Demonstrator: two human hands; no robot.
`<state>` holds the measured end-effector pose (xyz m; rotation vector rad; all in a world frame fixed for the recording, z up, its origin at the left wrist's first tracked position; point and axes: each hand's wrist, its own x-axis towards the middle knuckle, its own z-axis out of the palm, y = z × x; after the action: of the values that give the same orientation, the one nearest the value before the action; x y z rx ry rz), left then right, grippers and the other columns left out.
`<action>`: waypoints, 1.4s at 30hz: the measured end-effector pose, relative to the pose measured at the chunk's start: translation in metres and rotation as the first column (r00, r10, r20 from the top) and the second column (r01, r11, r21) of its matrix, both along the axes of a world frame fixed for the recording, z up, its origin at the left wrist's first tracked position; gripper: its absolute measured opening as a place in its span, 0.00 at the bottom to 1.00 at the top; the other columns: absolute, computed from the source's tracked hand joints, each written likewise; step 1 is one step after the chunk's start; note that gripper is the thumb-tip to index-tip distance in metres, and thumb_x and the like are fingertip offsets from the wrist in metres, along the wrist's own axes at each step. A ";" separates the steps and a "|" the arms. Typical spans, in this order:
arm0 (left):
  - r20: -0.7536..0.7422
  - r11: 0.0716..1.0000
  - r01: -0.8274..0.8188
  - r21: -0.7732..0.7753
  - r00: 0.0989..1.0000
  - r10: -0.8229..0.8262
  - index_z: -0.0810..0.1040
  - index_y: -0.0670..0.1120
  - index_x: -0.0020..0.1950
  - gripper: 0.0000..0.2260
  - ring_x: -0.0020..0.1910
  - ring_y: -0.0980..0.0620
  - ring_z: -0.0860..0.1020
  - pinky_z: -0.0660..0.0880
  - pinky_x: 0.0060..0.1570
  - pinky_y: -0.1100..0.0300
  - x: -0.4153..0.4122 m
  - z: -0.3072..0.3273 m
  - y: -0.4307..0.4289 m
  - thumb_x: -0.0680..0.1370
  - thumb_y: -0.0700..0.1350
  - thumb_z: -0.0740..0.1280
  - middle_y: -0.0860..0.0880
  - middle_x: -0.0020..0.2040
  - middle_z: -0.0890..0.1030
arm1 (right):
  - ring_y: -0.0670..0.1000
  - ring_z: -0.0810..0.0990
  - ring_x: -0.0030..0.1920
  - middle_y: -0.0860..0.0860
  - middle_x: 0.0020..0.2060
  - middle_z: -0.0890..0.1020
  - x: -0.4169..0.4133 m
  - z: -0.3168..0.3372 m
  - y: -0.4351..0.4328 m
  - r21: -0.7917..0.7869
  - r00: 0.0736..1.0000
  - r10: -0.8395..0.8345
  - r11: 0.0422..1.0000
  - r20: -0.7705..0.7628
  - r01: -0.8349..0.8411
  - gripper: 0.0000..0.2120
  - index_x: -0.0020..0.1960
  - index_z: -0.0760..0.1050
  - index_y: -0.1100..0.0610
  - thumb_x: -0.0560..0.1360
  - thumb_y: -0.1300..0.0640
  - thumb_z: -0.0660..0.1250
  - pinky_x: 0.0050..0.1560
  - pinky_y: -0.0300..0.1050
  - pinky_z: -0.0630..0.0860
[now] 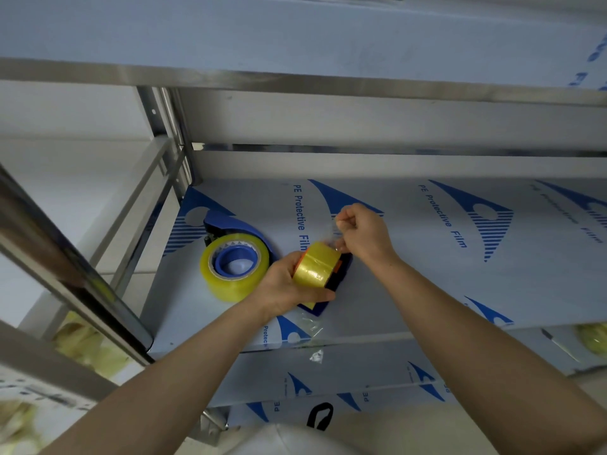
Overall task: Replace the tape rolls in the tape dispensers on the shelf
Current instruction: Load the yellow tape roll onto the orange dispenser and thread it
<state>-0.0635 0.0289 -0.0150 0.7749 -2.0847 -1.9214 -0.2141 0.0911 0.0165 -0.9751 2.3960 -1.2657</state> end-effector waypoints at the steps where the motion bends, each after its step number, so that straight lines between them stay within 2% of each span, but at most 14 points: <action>1: -0.005 1.000 0.004 -0.005 1.000 -0.004 0.75 0.48 0.54 0.22 0.43 0.55 0.78 0.76 0.45 0.64 0.000 0.000 0.000 0.65 0.38 0.78 0.51 0.45 0.80 | 0.60 0.81 0.49 0.51 0.46 0.77 -0.001 -0.001 0.000 -0.009 1.000 -0.013 1.000 0.026 0.013 0.05 0.47 0.73 0.56 0.77 0.64 0.60 0.53 0.60 0.78; 5: 0.010 0.999 -0.009 -0.032 1.000 0.010 0.78 0.47 0.44 0.11 0.40 0.54 0.77 0.74 0.41 0.65 0.001 -0.002 -0.001 0.66 0.43 0.77 0.48 0.40 0.80 | 0.55 0.80 0.42 0.56 0.50 0.78 -0.003 -0.006 -0.002 -0.044 0.994 -0.056 0.997 0.094 0.060 0.05 0.48 0.74 0.58 0.77 0.65 0.61 0.48 0.54 0.81; 9: 0.080 1.000 -0.017 -0.020 0.997 0.019 0.79 0.45 0.41 0.13 0.38 0.51 0.76 0.73 0.43 0.58 -0.004 0.002 -0.007 0.66 0.52 0.76 0.47 0.38 0.79 | 0.51 0.79 0.37 0.57 0.49 0.78 -0.003 -0.008 -0.003 -0.065 0.982 -0.051 0.996 0.180 0.064 0.05 0.51 0.73 0.60 0.77 0.64 0.61 0.34 0.40 0.80; 12: 0.089 0.998 0.049 -0.049 0.995 -0.045 0.80 0.47 0.49 0.13 0.41 0.55 0.80 0.77 0.43 0.64 -0.007 0.010 -0.012 0.67 0.48 0.76 0.51 0.41 0.82 | 0.52 0.79 0.42 0.57 0.52 0.77 -0.004 -0.006 -0.004 -0.020 0.985 -0.041 0.999 0.169 0.045 0.08 0.56 0.73 0.62 0.78 0.63 0.60 0.43 0.47 0.81; 15: 0.022 0.999 0.044 0.025 0.999 -0.045 0.81 0.44 0.48 0.10 0.33 0.59 0.80 0.76 0.34 0.69 -0.009 0.012 -0.011 0.69 0.42 0.75 0.51 0.36 0.83 | 0.58 0.80 0.48 0.57 0.50 0.77 -0.005 -0.002 -0.002 0.014 0.984 -0.029 1.000 0.174 0.027 0.09 0.57 0.71 0.62 0.79 0.62 0.58 0.53 0.57 0.79; 17: -0.010 0.999 0.015 0.033 1.000 -0.014 0.81 0.44 0.45 0.07 0.31 0.61 0.79 0.74 0.33 0.71 -0.011 0.010 -0.008 0.69 0.43 0.75 0.51 0.35 0.82 | 0.60 0.80 0.48 0.59 0.49 0.78 -0.005 0.002 0.000 -0.024 0.989 -0.007 1.000 0.146 0.010 0.07 0.55 0.71 0.61 0.78 0.63 0.59 0.53 0.61 0.78; 19: -0.043 1.000 -0.024 0.021 0.999 0.025 0.80 0.45 0.42 0.06 0.31 0.61 0.78 0.74 0.33 0.71 -0.016 0.009 -0.005 0.69 0.43 0.75 0.52 0.34 0.81 | 0.59 0.80 0.48 0.58 0.48 0.80 -0.003 0.006 0.002 -0.074 1.000 0.026 0.997 -0.011 -0.027 0.07 0.54 0.72 0.61 0.77 0.64 0.60 0.51 0.60 0.78; 22: -0.066 0.998 -0.046 -0.042 0.997 0.043 0.78 0.44 0.40 0.08 0.35 0.54 0.77 0.75 0.36 0.65 -0.022 0.003 -0.005 0.68 0.42 0.76 0.48 0.35 0.80 | 0.56 0.81 0.43 0.54 0.40 0.81 0.004 0.008 0.005 -0.155 0.981 0.062 0.984 -0.183 -0.091 0.06 0.52 0.72 0.60 0.78 0.61 0.58 0.46 0.59 0.79; 25: -0.036 0.993 -0.033 -0.112 0.999 0.029 0.78 0.48 0.39 0.08 0.34 0.54 0.77 0.75 0.37 0.62 -0.024 -0.005 -0.007 0.68 0.44 0.77 0.50 0.34 0.80 | 0.55 0.82 0.44 0.55 0.42 0.83 0.010 0.001 0.011 -0.172 0.962 0.086 0.976 -0.259 -0.134 0.06 0.53 0.72 0.59 0.78 0.59 0.59 0.46 0.59 0.79; 29: 0.013 0.999 0.025 -0.034 1.000 -0.024 0.77 0.44 0.53 0.13 0.42 0.53 0.79 0.76 0.41 0.65 -0.025 -0.002 -0.009 0.70 0.43 0.74 0.48 0.45 0.81 | 0.53 0.82 0.42 0.54 0.42 0.83 0.016 -0.005 0.016 -0.224 0.970 0.095 0.963 -0.226 -0.147 0.07 0.53 0.72 0.59 0.79 0.58 0.59 0.46 0.57 0.79; 31: -0.030 1.000 0.016 0.020 0.999 -0.016 0.77 0.42 0.56 0.15 0.45 0.50 0.80 0.77 0.46 0.59 -0.024 0.000 -0.011 0.71 0.41 0.73 0.43 0.49 0.82 | 0.52 0.82 0.42 0.52 0.40 0.83 0.018 -0.004 0.015 -0.242 0.977 0.107 0.959 -0.182 -0.150 0.05 0.52 0.73 0.58 0.78 0.59 0.60 0.47 0.57 0.79; 33: -0.072 0.999 0.016 0.034 0.997 -0.014 0.77 0.42 0.52 0.11 0.43 0.50 0.80 0.78 0.48 0.58 -0.021 -0.001 -0.011 0.72 0.39 0.73 0.43 0.46 0.82 | 0.50 0.81 0.41 0.48 0.38 0.81 0.018 0.002 0.013 -0.256 0.988 0.111 0.957 -0.106 -0.135 0.03 0.50 0.73 0.57 0.78 0.62 0.61 0.48 0.56 0.80; 37: -0.119 1.000 0.004 0.031 0.993 -0.001 0.77 0.44 0.42 0.04 0.32 0.60 0.79 0.75 0.37 0.69 -0.018 -0.009 -0.005 0.74 0.38 0.70 0.53 0.34 0.81 | 0.49 0.81 0.41 0.47 0.35 0.80 0.019 0.012 0.010 -0.249 0.987 0.136 0.956 -0.089 -0.154 0.04 0.49 0.74 0.57 0.77 0.63 0.61 0.50 0.54 0.80; 42: -0.124 0.998 -0.049 0.049 0.991 0.054 0.76 0.37 0.40 0.14 0.35 0.48 0.75 0.75 0.41 0.58 -0.017 -0.018 -0.001 0.74 0.48 0.70 0.42 0.35 0.75 | 0.48 0.80 0.38 0.44 0.34 0.79 0.020 0.011 0.012 -0.229 0.974 0.140 0.957 -0.179 -0.180 0.04 0.50 0.75 0.59 0.77 0.62 0.61 0.47 0.55 0.80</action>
<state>-0.0802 0.0274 -0.0328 0.6908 -1.9353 -1.9432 -0.1945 0.1028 0.0279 -1.3625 2.2541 -1.4963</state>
